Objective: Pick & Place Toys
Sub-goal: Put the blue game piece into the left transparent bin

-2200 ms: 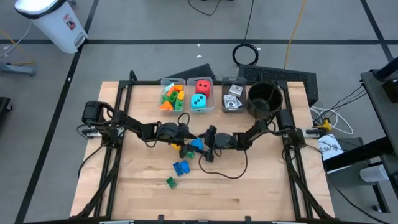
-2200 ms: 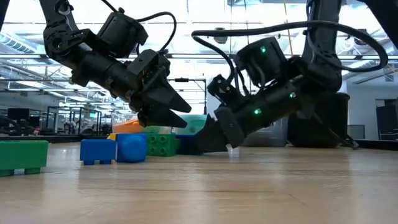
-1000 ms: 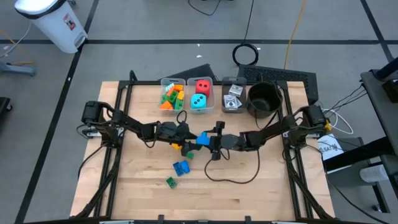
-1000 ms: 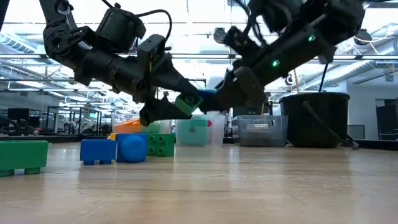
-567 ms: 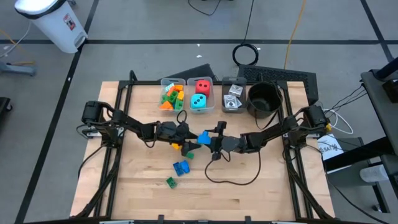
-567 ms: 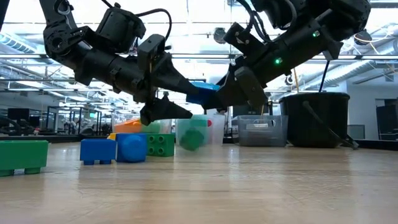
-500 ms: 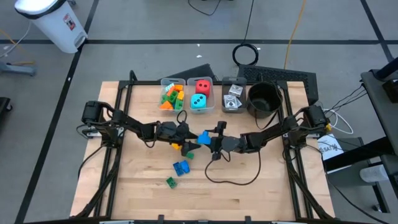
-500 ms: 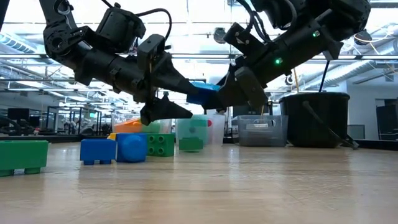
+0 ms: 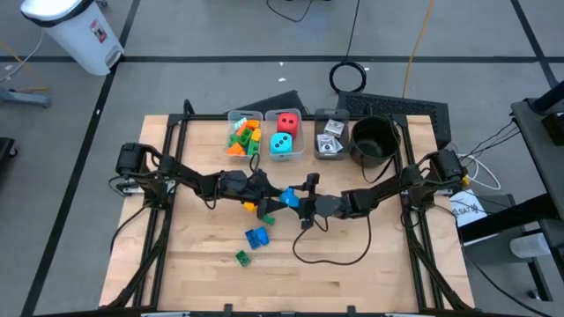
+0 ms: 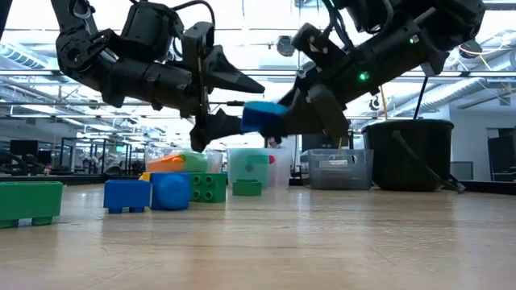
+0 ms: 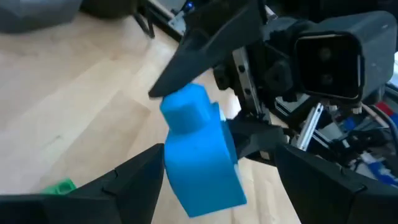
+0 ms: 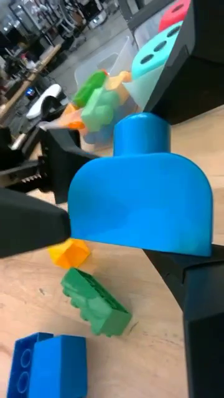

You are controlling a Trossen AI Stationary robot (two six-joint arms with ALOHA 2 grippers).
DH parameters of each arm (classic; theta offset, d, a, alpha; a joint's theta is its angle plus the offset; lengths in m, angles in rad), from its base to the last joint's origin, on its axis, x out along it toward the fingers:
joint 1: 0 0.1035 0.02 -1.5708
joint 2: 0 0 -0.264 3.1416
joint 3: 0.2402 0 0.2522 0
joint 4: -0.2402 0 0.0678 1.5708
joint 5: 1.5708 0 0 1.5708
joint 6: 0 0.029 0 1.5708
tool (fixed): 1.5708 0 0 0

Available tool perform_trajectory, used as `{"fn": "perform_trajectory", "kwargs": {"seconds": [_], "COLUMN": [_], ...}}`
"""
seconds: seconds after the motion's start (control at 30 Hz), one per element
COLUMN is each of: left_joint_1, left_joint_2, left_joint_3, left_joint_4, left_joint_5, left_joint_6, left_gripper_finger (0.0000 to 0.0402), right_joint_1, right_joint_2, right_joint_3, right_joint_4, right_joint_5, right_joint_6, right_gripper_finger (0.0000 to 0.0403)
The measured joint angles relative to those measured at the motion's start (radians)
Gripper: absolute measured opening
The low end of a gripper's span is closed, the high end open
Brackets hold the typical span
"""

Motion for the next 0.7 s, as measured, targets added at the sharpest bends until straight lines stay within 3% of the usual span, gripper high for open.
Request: {"fn": "perform_trajectory", "kwargs": {"seconds": [0.37,0.47,0.63,0.7], "left_joint_1": [-0.023,-0.025,-0.021,-0.011], "left_joint_2": [0.000,0.000,0.000,0.000], "left_joint_3": [0.088,0.126,0.147,0.147], "left_joint_4": [-0.115,-0.193,-0.249,-0.248], "left_joint_5": [-0.012,-0.013,-0.016,-0.006], "left_joint_6": [-0.008,-0.005,-0.014,-0.012], "left_gripper_finger": [0.0296,0.0258,0.0152,0.0145], "right_joint_1": [0.008,0.008,0.009,0.009], "right_joint_2": [0.011,0.011,0.011,0.010], "right_joint_3": [0.000,0.000,0.000,0.000], "right_joint_4": [0.121,0.122,0.125,0.121], "right_joint_5": [0.001,0.001,0.007,0.008], "right_joint_6": [-0.054,-0.058,-0.062,-0.057], "right_gripper_finger": [0.0246,0.0246,0.0253,0.0254]}}
